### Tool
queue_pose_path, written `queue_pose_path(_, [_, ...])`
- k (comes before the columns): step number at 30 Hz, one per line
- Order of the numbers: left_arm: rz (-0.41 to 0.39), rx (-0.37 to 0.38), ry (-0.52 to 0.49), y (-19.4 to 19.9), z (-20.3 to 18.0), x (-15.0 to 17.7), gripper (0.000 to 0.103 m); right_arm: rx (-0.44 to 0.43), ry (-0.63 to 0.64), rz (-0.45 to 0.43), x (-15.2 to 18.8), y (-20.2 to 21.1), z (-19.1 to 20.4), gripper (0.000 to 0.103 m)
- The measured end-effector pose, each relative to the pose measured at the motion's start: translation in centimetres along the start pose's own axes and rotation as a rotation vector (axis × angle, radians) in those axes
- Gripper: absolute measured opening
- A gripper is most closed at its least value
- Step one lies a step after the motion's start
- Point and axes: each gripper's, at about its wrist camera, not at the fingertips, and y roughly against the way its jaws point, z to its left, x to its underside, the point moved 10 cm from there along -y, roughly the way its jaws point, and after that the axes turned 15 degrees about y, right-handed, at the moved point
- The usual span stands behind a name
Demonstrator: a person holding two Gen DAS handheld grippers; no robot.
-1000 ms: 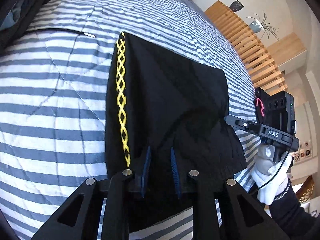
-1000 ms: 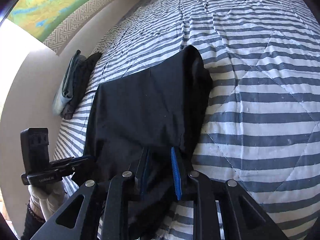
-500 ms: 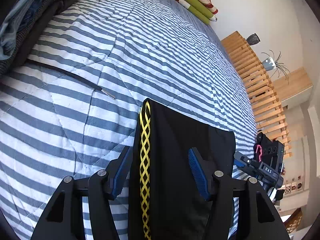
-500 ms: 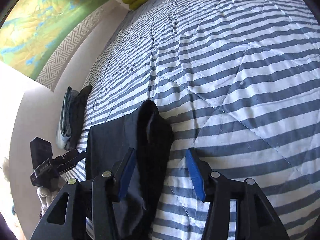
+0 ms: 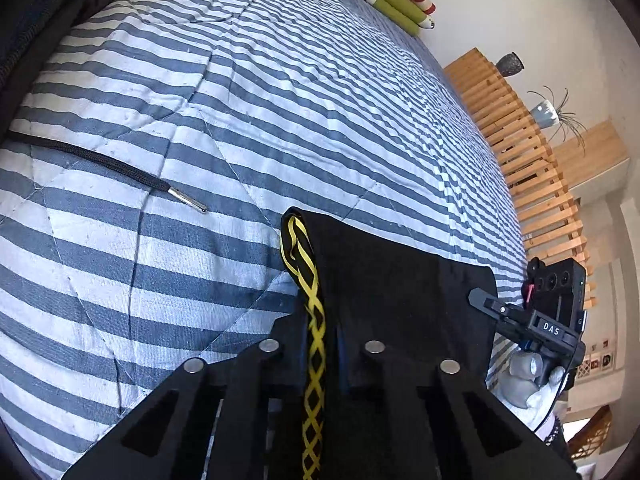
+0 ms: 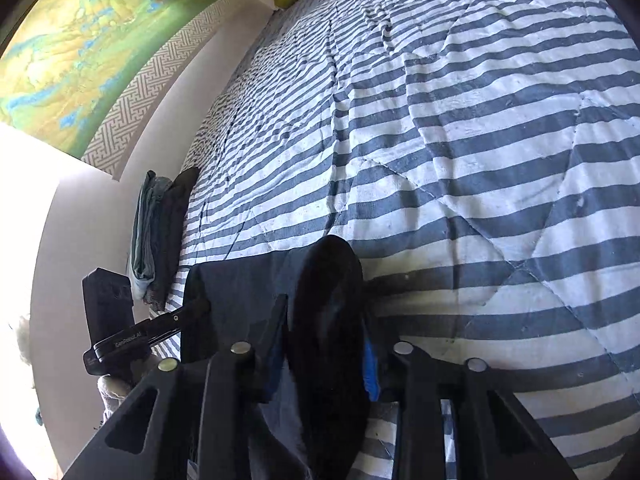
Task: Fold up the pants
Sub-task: 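Grasp the folded pants edge with both tools and lift the bundle, then carry the folded pants with both tools onto the clothes stack by the wall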
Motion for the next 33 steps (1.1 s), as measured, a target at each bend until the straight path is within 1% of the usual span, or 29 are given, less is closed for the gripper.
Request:
queue_pose_path(4, [-0.057, 0.024, -0.012, 0.8, -0.4, 0.3, 0.006, -0.007, -0.006, -0.023, 0.0, -0.1, 0.1, 0.014])
queue_pose_path(8, [-0.108, 0.063, -0.017, 3.1, -1.0, 0.5, 0.005, 0.002, 0.049, -0.068, -0.6, 1.3, 1.7, 0.012])
queue_pose_path(12, [-0.189, 0.075, -0.09, 7.3, -2.7, 1.1, 0.005, 0.003, 0.124, -0.13, -1.6, 3.6, 4.9, 0.011])
queue_pose_path(15, [-0.266, 0.092, -0.132, 11.6, -3.8, 1.4, 0.005, 0.004, 0.199, -0.177, -2.3, 5.4, 8.5, 0.011])
queue_pose_path(18, [-0.35, 0.116, -0.142, 16.7, -4.1, 1.2, 0.005, 0.002, 0.277, -0.23, -3.1, 7.1, 12.6, 0.011])
queue_pose_path(20, [-0.411, 0.132, -0.143, 20.5, -3.7, 1.0, 0.005, -0.008, 0.325, -0.254, -3.6, 7.9, 15.6, 0.011])
queue_pose_path(23, [-0.498, 0.132, -0.15, 26.2, -2.8, 0.6, 0.005, -0.014, 0.4, -0.281, -4.0, 8.3, 20.3, 0.011])
queue_pose_path(28, [-0.621, 0.118, -0.13, 34.5, -0.1, -1.5, 0.005, -0.025, 0.536, -0.315, -5.2, 7.1, 28.3, 0.011])
queue_pose_path(31, [-0.685, 0.105, -0.119, 39.4, 1.9, -3.0, 0.005, -0.065, 0.57, -0.329, -6.8, 5.3, 32.7, 0.011])
queue_pose_path(33, [-0.727, 0.083, -0.119, 42.2, 3.4, -4.2, 0.005, -0.092, 0.589, -0.332, -8.0, 3.8, 35.6, 0.011])
